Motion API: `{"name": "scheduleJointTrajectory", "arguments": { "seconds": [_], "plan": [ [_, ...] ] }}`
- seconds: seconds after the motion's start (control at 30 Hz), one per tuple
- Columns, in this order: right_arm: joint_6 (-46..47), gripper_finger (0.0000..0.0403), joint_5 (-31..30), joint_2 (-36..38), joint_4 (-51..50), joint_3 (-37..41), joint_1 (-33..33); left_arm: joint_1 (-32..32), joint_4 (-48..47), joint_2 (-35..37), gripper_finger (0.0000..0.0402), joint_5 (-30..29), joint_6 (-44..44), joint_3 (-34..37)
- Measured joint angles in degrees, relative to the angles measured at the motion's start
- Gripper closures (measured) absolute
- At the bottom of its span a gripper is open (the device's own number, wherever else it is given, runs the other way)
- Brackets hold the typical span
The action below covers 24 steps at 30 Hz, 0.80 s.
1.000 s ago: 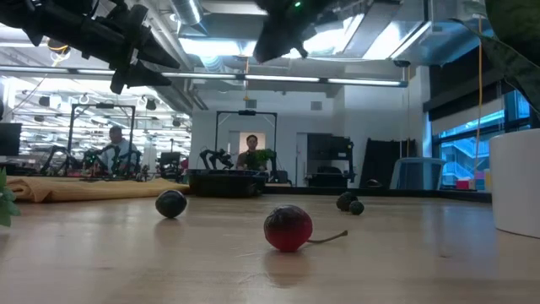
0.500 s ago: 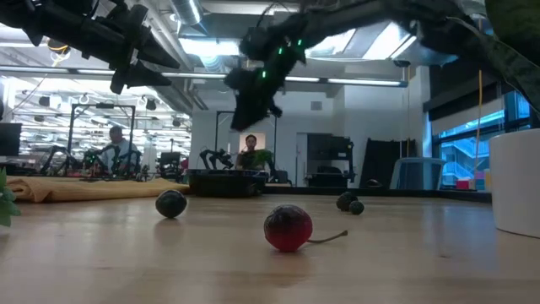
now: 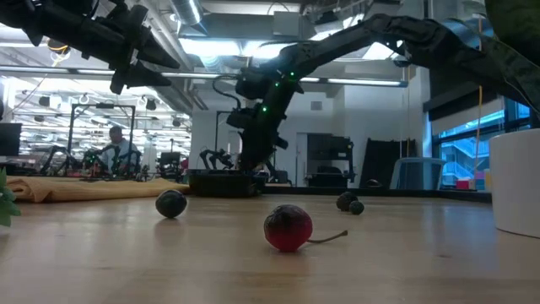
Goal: Pick and placing Produce into tupperware
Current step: Put the red raspberry into the black bin
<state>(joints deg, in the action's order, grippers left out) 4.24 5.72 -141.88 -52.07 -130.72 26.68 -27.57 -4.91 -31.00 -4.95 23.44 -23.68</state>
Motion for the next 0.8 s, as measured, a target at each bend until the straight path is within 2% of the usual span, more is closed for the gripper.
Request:
{"name": "scheduleJointTrajectory", "arguments": {
  "seconds": [0.8],
  "plan": [
    [1.51,0.0281,-0.07,-1.22,-1.23,1.01,1.96,0.0,0.02,0.0,0.0162,0.0,0.09,0.0]
  ]
}}
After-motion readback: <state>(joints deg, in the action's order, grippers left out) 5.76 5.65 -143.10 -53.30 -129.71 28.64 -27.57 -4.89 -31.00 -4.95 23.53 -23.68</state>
